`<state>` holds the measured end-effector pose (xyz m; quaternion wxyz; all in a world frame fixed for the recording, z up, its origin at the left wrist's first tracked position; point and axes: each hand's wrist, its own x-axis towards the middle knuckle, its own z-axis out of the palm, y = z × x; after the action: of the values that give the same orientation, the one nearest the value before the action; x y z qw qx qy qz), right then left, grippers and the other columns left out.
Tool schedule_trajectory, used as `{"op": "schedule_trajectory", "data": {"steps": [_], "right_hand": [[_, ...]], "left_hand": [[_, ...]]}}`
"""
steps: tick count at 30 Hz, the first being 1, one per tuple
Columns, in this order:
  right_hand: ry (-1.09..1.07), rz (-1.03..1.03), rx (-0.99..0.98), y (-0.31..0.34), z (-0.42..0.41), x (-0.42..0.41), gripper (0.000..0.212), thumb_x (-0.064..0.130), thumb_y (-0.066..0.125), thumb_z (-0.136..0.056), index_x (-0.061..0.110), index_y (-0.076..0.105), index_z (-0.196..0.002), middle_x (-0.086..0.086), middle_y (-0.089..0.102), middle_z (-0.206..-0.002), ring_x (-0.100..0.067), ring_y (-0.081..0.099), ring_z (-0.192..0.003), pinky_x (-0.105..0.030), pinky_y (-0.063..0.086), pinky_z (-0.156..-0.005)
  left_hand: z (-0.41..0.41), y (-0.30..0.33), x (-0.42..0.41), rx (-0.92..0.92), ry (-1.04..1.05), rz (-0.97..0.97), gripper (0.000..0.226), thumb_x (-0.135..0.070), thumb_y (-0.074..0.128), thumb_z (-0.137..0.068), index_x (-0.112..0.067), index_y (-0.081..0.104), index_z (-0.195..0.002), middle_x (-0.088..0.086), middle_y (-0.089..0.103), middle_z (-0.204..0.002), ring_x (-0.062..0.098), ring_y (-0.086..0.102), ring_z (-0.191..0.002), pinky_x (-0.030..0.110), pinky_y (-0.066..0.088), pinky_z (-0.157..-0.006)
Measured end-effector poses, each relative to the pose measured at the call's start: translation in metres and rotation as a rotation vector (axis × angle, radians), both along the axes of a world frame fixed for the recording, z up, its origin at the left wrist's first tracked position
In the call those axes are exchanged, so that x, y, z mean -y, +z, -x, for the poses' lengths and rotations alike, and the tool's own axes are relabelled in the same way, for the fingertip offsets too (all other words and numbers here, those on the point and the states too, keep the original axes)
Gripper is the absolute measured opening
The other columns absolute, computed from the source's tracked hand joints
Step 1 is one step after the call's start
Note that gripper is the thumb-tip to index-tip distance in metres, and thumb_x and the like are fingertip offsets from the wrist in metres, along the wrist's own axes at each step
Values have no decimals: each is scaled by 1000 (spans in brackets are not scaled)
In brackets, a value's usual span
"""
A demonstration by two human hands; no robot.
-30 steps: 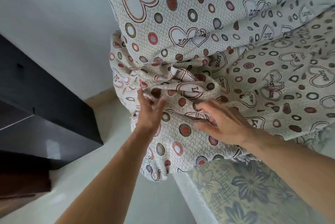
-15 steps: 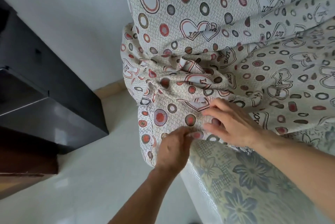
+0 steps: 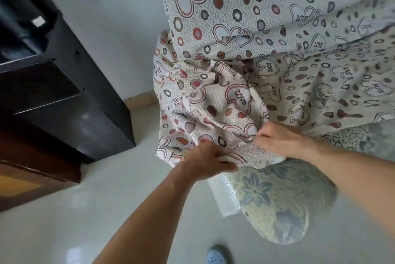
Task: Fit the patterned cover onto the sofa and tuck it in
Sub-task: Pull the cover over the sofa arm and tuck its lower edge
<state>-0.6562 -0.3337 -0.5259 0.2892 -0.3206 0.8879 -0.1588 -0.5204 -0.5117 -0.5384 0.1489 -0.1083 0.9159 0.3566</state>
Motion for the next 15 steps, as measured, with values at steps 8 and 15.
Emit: {"op": "schedule_trajectory", "data": {"steps": [8,15], "right_hand": [[-165,106,-206,2,-11,-50,17,25,63,-86,23,70,-71,0,54,-76,-21,54,-76,-35,47,-72],[-316,305,-409,-12,-17,-44,21,24,62,-87,20,59,-108,-6,67,-101,-30,62,-94,-38,50,-77]], "left_hand": [[-16,5,-39,-59,134,24,21,-30,66,-88,-21,70,-107,-4,63,-95,3,60,-82,20,48,-68],[-4,-13,-53,-357,665,153,24,-33,59,-90,-25,59,-113,1,70,-100,23,63,-87,26,41,-66]]}}
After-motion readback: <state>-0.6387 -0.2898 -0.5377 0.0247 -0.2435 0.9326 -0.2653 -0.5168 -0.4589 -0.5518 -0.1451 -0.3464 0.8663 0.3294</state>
